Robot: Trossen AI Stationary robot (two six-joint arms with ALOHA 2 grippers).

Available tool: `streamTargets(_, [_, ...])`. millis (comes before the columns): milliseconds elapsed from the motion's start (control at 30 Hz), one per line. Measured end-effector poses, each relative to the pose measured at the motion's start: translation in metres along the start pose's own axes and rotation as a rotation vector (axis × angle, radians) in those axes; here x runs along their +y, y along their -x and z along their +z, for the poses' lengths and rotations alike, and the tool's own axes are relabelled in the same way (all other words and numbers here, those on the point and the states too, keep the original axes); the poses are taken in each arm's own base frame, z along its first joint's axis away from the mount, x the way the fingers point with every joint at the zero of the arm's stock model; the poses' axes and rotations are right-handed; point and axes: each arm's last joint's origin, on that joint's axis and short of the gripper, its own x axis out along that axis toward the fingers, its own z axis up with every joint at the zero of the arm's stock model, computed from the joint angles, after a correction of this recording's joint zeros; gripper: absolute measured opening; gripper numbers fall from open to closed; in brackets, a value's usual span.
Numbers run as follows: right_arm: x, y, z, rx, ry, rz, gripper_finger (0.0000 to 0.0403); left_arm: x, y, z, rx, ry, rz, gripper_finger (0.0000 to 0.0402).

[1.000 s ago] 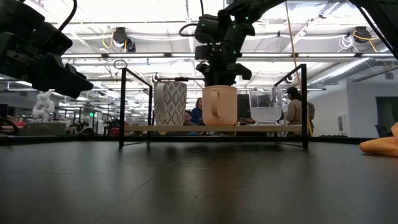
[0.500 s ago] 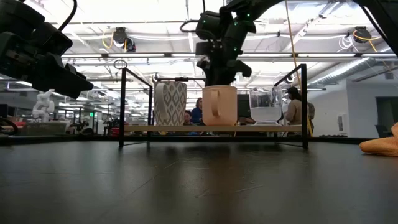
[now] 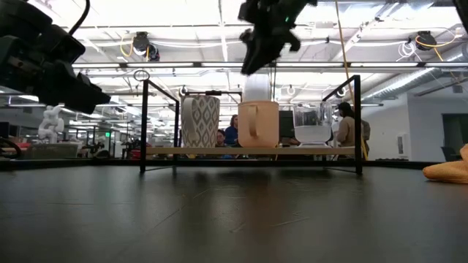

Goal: Stack small to large cups/mugs on shelf
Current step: Return to Home Position

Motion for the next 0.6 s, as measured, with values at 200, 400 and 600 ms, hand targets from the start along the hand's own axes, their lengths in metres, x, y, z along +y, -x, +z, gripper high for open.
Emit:
streamTargets(200, [0.023, 0.046, 0.016, -0.066, -0.012, 0.002, 0.0030, 0.000, 0.000, 0.001, -0.011, -0.001, 0.000, 0.0033])
streamTargets(400, [0.050, 0.094, 0.026, -0.141, -0.079, 0.014, 0.0005, 0.000, 0.000, 0.001, -0.009, 0.000, 0.000, 0.0033])
streamTargets(600, [0.081, 0.134, 0.031, -0.228, -0.110, 0.048, 0.0001, 0.000, 0.000, 0.001, -0.010, 0.001, 0.000, 0.0033])
